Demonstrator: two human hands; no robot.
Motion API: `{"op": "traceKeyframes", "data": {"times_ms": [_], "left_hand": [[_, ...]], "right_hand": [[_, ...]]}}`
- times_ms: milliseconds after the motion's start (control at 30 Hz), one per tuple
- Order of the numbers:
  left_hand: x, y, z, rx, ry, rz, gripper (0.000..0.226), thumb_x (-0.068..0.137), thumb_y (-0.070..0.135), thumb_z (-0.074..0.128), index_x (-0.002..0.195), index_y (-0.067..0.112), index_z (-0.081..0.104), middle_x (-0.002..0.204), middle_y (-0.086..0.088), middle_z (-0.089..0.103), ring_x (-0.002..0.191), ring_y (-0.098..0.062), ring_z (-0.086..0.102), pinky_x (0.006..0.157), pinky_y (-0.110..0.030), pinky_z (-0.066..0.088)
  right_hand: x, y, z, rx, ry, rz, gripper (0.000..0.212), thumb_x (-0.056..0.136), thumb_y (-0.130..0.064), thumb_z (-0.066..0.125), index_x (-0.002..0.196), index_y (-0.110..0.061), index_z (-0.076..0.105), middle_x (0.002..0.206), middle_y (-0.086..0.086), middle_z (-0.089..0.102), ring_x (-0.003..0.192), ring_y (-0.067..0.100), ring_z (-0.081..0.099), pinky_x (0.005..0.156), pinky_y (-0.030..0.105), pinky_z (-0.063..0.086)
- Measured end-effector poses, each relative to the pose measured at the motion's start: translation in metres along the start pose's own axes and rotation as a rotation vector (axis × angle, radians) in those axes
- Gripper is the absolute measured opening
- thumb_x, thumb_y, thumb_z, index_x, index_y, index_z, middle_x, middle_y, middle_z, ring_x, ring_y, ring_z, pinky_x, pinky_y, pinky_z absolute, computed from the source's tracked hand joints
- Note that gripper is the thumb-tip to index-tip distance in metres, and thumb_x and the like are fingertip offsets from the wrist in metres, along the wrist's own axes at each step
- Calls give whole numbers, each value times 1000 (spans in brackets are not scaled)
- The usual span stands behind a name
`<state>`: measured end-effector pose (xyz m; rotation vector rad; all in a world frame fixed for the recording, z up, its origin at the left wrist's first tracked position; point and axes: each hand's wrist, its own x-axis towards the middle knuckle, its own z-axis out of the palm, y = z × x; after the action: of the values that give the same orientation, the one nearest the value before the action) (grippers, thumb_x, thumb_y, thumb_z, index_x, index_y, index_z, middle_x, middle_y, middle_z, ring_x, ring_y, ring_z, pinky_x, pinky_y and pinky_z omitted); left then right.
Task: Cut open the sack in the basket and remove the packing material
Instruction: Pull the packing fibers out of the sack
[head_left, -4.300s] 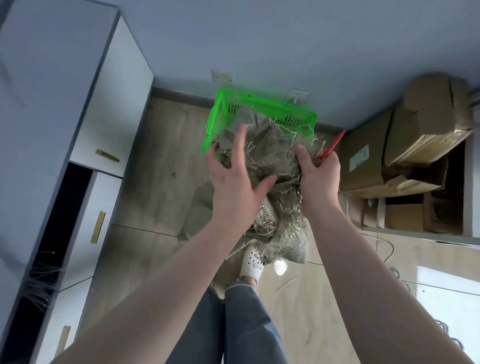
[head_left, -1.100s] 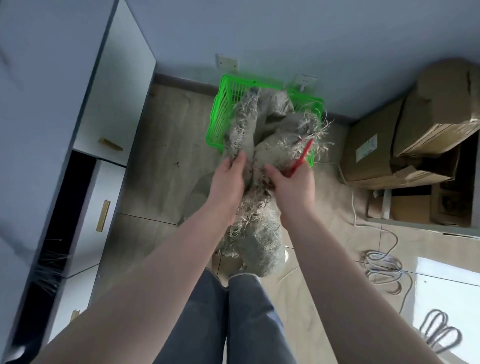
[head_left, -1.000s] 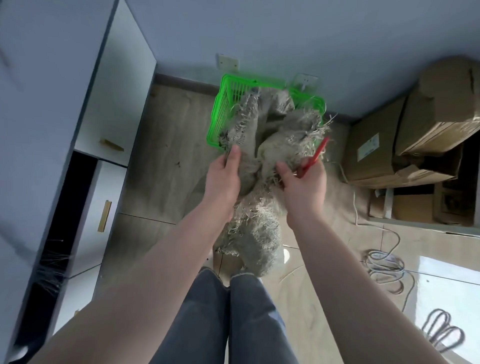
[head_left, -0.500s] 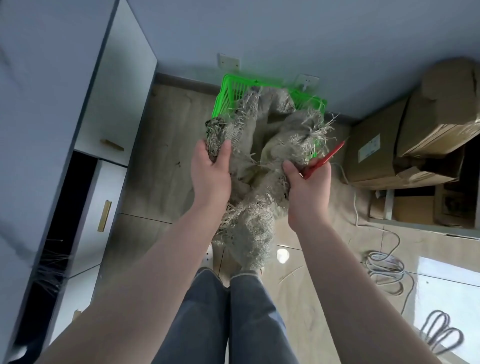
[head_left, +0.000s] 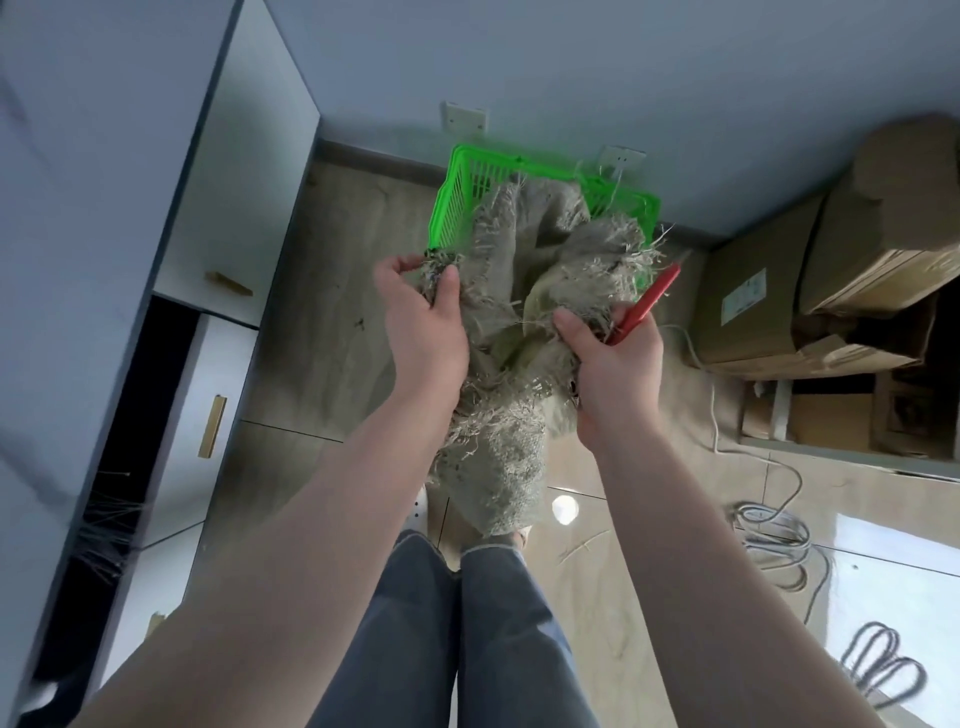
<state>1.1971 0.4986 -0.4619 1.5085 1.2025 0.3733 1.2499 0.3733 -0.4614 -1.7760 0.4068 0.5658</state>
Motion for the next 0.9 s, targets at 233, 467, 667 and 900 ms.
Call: {"op": "traceKeyframes", "data": {"times_ms": [233, 467, 667, 900], "left_hand": [[7, -2, -16, 315, -560, 380, 28, 99, 23, 49, 120, 33, 65, 124, 2, 63, 109, -5, 59, 96, -21, 45], [18, -1, -19, 551, -581, 493, 27, 79, 42, 72, 86, 19, 60, 91, 4, 48, 76, -7, 49, 63, -3, 30], [17, -10, -21, 404, -664, 320, 25, 89, 43, 61, 85, 20, 54, 77, 13, 50, 69, -3, 48, 59, -21, 32], [5, -14, -17, 187, -604, 169, 19, 93, 35, 59, 89, 17, 54, 56, 20, 49, 49, 5, 39, 47, -12, 27]], "right_hand": [[-1, -6, -4, 15, -42, -97, 57, 65, -31, 82, 105, -2, 55, 103, 24, 67, 96, 42, 66, 85, 57, 55], [1, -10, -4, -234, -22, -282, 32, 82, -30, 74, 81, -26, 42, 76, 0, 50, 69, 20, 51, 71, 45, 48], [9, -7, -11, -201, -14, -197, 37, 79, -35, 76, 94, -10, 53, 88, 11, 65, 80, 27, 65, 81, 51, 56], [9, -18, -26, -406, 19, -129, 34, 99, -50, 40, 102, -17, 47, 88, 1, 59, 81, 21, 57, 80, 48, 50]]}}
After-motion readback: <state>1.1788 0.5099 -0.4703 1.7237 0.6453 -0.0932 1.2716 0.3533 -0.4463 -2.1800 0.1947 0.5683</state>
